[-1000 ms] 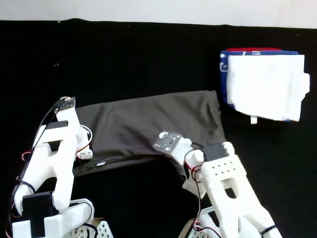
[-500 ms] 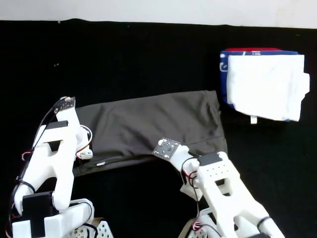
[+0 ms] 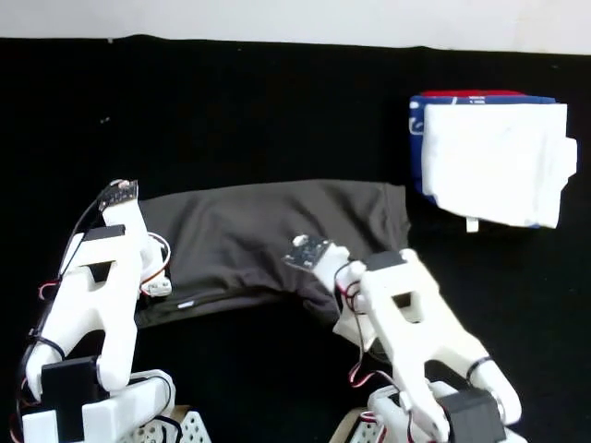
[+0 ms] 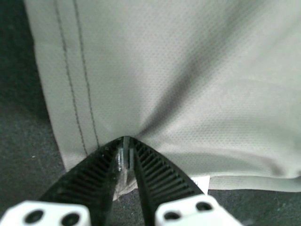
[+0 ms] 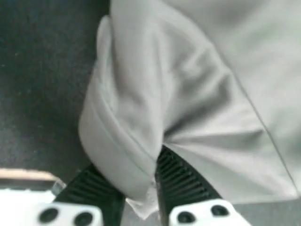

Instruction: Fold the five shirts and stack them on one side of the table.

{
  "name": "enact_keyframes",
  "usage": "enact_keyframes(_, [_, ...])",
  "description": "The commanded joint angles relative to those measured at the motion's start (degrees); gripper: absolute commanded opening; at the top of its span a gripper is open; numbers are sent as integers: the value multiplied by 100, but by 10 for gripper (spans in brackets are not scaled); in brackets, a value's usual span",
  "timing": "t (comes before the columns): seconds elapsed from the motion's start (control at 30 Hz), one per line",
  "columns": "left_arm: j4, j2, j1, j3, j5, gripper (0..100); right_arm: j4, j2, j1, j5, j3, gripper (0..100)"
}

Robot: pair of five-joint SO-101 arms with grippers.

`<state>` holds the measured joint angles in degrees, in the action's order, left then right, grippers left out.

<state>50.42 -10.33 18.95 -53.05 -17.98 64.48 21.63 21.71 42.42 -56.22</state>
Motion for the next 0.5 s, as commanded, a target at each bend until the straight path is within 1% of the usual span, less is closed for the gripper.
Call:
enact_keyframes(0.0, [-132,-4,180,-22,53,9,611,347,-356,88,884,5])
enact_keyframes(0.1, [-132,-4,180,-22,53,9,919,330,-611,132,1710,5])
enact_keyframes(0.23, [-132,-4,180,-22,53,9,1147,-171,-848,273,2756,5])
enact_keyframes(0.47, [-132,-4,180,-22,53,9,1165,-2167,-910,255,4708,6])
